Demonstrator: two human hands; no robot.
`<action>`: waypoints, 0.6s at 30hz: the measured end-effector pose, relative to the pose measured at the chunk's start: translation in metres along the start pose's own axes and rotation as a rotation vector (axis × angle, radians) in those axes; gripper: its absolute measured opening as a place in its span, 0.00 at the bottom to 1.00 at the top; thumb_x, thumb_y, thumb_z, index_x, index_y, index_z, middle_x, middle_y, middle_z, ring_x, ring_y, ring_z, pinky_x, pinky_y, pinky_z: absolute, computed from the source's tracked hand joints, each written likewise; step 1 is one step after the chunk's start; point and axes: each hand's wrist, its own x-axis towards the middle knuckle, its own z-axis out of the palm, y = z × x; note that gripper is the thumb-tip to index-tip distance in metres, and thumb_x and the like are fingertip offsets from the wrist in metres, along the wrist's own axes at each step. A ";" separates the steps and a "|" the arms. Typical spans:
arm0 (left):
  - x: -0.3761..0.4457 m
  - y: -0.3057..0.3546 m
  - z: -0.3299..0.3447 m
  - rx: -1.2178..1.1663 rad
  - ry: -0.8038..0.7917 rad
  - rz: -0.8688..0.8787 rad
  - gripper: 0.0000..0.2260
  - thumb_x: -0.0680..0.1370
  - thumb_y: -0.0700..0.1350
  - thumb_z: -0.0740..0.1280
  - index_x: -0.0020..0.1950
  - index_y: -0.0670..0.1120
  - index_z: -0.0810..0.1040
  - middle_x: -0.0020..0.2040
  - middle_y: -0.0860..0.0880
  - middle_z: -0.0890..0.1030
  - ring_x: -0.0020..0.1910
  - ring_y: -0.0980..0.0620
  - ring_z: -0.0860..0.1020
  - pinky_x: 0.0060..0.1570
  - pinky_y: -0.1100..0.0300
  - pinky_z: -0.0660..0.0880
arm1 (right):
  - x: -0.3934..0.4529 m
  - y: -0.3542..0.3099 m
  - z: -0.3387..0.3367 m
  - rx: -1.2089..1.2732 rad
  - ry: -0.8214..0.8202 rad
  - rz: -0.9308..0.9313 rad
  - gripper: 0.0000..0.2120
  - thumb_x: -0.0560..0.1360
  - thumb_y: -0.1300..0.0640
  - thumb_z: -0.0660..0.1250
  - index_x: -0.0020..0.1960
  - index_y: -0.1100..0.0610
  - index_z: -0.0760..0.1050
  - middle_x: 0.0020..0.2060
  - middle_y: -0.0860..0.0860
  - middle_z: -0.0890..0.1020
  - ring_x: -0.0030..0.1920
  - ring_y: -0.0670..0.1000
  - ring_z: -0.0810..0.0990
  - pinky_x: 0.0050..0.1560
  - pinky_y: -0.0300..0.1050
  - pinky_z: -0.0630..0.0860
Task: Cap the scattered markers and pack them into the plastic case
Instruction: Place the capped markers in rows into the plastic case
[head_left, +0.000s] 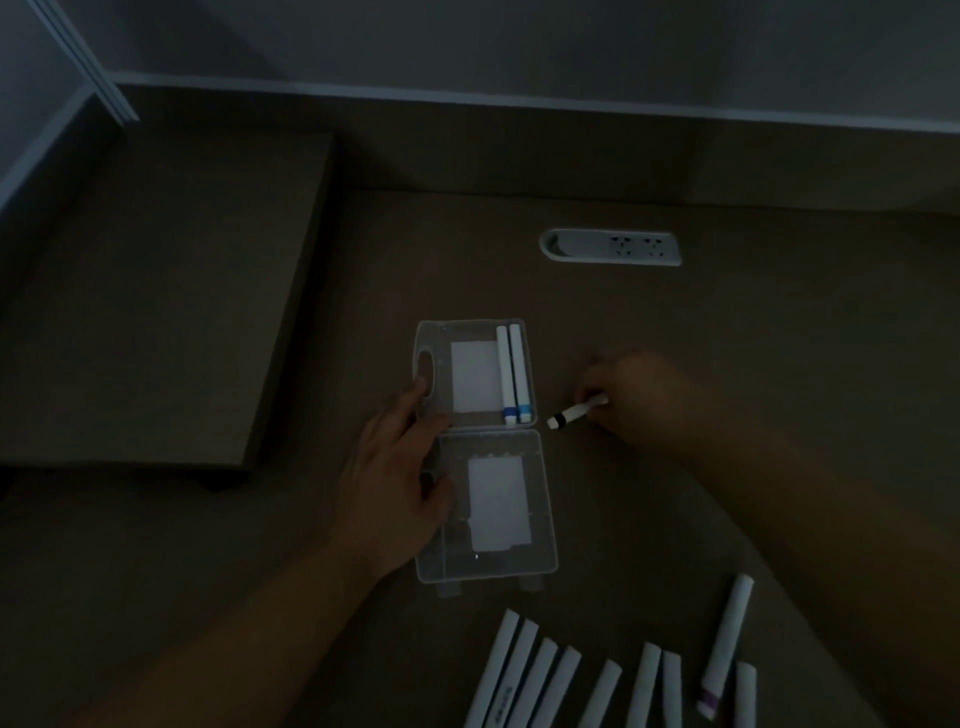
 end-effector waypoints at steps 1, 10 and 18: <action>0.000 0.000 0.000 0.003 -0.003 0.000 0.31 0.76 0.57 0.68 0.77 0.60 0.61 0.81 0.58 0.47 0.79 0.50 0.52 0.74 0.43 0.62 | -0.001 0.000 0.000 -0.001 0.016 -0.002 0.10 0.75 0.54 0.69 0.57 0.48 0.78 0.55 0.48 0.74 0.58 0.49 0.73 0.55 0.42 0.70; 0.000 -0.001 0.001 0.007 -0.001 -0.002 0.32 0.75 0.57 0.68 0.77 0.60 0.61 0.81 0.58 0.47 0.79 0.50 0.52 0.72 0.41 0.64 | -0.008 -0.008 0.004 0.616 0.270 0.663 0.14 0.75 0.50 0.70 0.34 0.54 0.73 0.34 0.53 0.77 0.40 0.53 0.79 0.37 0.44 0.73; -0.001 -0.001 0.002 -0.025 0.033 0.034 0.30 0.75 0.56 0.69 0.76 0.60 0.64 0.81 0.57 0.50 0.78 0.50 0.54 0.73 0.47 0.60 | 0.020 -0.024 0.011 0.615 0.193 0.751 0.13 0.71 0.53 0.75 0.47 0.61 0.77 0.42 0.56 0.80 0.41 0.53 0.80 0.32 0.43 0.73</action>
